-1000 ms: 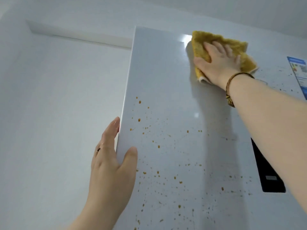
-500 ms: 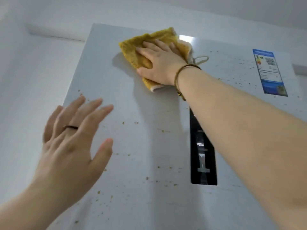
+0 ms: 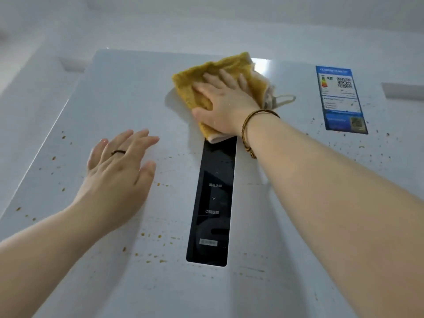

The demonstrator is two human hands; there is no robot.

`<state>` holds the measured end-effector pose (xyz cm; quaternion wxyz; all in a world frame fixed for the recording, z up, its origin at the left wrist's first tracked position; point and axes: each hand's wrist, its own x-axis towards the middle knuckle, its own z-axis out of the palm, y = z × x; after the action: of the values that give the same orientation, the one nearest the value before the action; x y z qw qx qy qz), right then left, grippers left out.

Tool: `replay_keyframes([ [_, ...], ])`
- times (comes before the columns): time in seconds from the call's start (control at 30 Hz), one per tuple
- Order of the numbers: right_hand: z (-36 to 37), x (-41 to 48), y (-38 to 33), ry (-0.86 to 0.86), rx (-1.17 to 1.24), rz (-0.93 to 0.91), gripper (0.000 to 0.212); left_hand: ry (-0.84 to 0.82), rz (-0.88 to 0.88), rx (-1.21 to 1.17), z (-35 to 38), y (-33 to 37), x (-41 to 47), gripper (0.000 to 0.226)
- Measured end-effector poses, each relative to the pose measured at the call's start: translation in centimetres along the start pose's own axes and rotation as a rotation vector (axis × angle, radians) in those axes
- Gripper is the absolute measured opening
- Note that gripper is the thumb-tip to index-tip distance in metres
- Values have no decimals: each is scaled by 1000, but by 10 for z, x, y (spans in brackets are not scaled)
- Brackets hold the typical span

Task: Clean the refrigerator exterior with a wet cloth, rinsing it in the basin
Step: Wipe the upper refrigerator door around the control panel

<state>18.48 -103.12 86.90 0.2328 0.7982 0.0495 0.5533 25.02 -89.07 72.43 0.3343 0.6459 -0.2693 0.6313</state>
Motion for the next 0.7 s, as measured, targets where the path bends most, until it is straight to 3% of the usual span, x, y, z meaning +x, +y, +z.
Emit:
replay_keyframes([
  [0.07,-3,-6,4,-29,7,-102,58,-23,6,41,1,6,13,58],
  [0.13,-7,-11,22,-21,-31,-69,59,-41,-11,41,4,6,25,45],
  [0.33,-24,-28,91,100,11,544,58,-75,-46,48,8,1,40,44],
  [0.43,-17,-18,71,122,48,692,58,-67,-42,50,7,1,42,44],
  [0.5,-10,-10,44,92,14,536,57,-62,-46,41,7,2,42,45],
  [0.63,-2,-14,13,21,-15,7,58,-99,-67,38,10,5,39,46],
  [0.7,-8,-18,24,-1,-21,-52,59,-108,-69,34,11,8,39,46],
])
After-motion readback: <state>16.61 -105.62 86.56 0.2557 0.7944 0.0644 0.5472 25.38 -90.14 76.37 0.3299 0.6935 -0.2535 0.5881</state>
